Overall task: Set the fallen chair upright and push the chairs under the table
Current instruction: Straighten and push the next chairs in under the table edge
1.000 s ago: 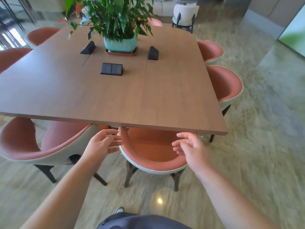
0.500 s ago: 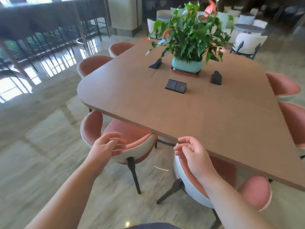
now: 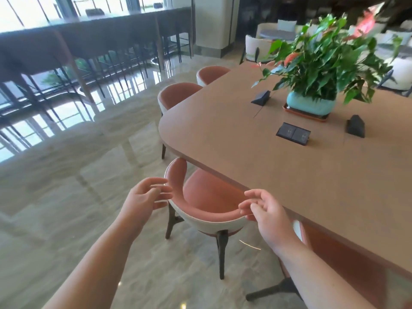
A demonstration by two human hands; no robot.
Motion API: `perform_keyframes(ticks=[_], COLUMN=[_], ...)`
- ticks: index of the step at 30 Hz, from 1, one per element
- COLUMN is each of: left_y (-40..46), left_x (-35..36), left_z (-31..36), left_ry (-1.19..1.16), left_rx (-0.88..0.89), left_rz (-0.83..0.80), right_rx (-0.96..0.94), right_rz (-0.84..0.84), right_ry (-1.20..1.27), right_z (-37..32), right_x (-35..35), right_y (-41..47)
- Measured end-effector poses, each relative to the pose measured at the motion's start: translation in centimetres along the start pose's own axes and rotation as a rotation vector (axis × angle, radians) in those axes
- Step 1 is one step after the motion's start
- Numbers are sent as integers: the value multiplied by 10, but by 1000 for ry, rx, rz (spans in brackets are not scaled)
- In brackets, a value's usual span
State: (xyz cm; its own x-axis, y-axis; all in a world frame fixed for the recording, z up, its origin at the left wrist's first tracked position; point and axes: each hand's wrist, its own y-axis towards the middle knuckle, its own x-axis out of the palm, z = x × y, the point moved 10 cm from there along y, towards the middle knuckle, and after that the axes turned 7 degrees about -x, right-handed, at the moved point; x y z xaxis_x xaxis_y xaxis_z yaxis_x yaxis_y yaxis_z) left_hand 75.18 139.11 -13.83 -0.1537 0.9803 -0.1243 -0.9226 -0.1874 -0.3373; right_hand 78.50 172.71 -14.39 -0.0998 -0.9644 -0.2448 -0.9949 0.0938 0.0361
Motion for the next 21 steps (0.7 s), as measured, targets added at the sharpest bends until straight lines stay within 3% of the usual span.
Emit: perform_keyframes(ticks=[10, 21], left_y=[16, 12], left_x=[43, 219], left_z=[-6, -32], left_ry=[6, 172], left_rx=[-45, -121], left_rz=[-94, -251], right_rx=[45, 210], right_rz=[96, 241], right_ry=[6, 9], right_z=[14, 103], right_x=[-32, -163], right_y=[0, -31])
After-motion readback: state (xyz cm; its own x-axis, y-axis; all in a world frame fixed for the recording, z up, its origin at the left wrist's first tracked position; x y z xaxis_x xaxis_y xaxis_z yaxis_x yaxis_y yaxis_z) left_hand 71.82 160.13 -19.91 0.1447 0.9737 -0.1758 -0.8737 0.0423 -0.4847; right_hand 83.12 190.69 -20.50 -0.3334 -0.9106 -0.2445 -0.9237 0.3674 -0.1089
